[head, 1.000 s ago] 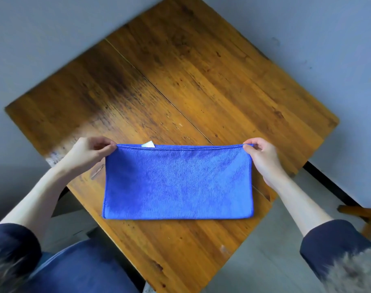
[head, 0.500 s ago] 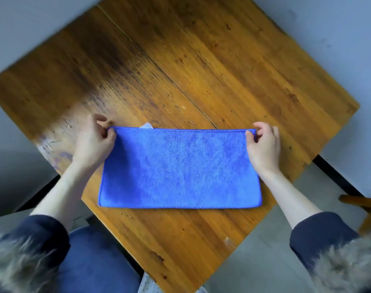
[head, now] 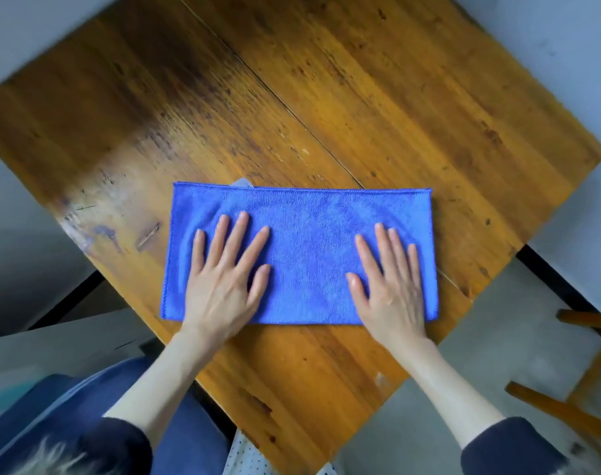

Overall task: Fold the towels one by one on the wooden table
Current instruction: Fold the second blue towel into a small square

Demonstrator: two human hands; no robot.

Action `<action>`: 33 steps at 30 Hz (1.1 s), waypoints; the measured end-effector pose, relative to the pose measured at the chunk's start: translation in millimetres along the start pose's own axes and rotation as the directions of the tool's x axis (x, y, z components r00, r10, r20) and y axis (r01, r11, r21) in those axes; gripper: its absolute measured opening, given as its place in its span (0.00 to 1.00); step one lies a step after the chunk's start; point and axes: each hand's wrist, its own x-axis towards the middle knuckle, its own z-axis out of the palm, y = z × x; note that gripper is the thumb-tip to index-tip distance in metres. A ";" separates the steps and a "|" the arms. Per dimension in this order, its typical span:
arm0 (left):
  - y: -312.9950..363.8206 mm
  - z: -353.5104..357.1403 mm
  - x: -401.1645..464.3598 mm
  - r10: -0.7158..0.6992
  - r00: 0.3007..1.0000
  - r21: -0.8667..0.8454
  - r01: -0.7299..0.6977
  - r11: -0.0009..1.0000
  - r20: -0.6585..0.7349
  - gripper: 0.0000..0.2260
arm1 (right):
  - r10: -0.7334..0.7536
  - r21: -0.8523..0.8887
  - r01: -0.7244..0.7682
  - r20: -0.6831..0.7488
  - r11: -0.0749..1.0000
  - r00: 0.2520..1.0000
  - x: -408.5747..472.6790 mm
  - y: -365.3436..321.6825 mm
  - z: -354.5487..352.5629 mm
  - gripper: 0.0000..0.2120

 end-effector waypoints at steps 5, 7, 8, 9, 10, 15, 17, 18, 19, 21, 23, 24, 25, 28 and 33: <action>-40.8 -6.5 5.6 -0.101 0.995 0.018 0.102 0.995 -0.022 0.25 | 0.173 -0.012 -0.173 -0.011 0.985 0.985 7.1 32.4 -8.6 0.26; -46.5 -10.3 15.4 -0.149 0.988 -0.002 0.149 0.989 -0.031 0.25 | 0.183 -0.019 -0.183 -0.017 0.983 0.983 17.0 35.4 -12.9 0.26; -46.7 -12.1 21.2 -0.156 0.987 -0.008 0.156 0.988 -0.041 0.25 | 0.170 -0.023 -0.171 -0.015 0.985 0.985 23.8 34.9 -14.8 0.27; -45.5 -13.5 26.8 -0.153 0.987 -0.011 0.153 0.988 -0.047 0.25 | 0.152 -0.031 -0.152 -0.008 0.988 0.988 30.9 33.9 -16.2 0.27; -43.4 -14.3 32.4 -0.147 0.988 -0.012 0.147 0.989 -0.050 0.25 | 0.136 -0.044 -0.136 0.008 0.990 0.991 38.1 33.0 -16.8 0.27; -37.0 -11.7 44.7 -0.151 0.987 -0.001 0.152 0.988 -0.053 0.25 | 0.152 -0.086 -0.144 0.087 0.986 0.985 52.6 31.9 -11.3 0.27; -37.5 -10.9 43.5 -0.135 0.990 0.006 0.135 0.991 -0.047 0.25 | 0.151 -0.081 -0.144 0.095 0.986 0.984 51.1 32.1 -11.2 0.27; -37.8 -10.9 42.5 -0.130 0.990 0.002 0.130 0.992 -0.047 0.25 | 0.150 -0.080 -0.143 0.095 0.987 0.984 51.0 31.9 -11.9 0.26; -37.8 -11.2 40.9 -0.130 0.990 -0.006 0.130 0.991 -0.052 0.25 | 0.153 -0.081 -0.145 0.090 0.986 0.984 50.8 30.6 -12.8 0.26; -36.6 -12.3 34.2 -0.147 0.987 -0.036 0.144 0.989 -0.065 0.25 | 0.161 -0.073 -0.156 0.059 0.985 0.985 47.3 22.7 -15.5 0.26; -32.0 -12.7 19.3 -0.152 0.985 -0.056 0.148 0.987 -0.077 0.24 | 0.124 -0.043 -0.123 0.020 0.991 0.992 35.9 6.3 -18.0 0.26; -28.0 -12.3 8.9 -0.147 0.986 -0.059 0.142 0.988 -0.083 0.24 | 0.084 -0.034 -0.084 0.009 0.996 0.996 27.4 -4.3 -17.7 0.26; -24.1 -11.1 -2.2 -0.145 0.985 -0.066 0.139 0.988 -0.093 0.23 | 0.038 -0.032 -0.038 0.009 0.999 0.999 17.7 -15.7 -15.7 0.26; -18.1 -6.0 -31.6 -0.284 0.950 -0.215 0.253 0.943 -0.130 0.22 | -0.072 -0.020 0.074 0.066 0.997 0.995 -11.9 -48.7 -3.6 0.26; -20.3 -0.4 -63.5 -0.585 0.811 -0.340 0.543 0.768 -0.026 0.23 | -0.076 -0.086 0.089 0.138 0.992 0.987 -37.5 -70.8 10.8 0.26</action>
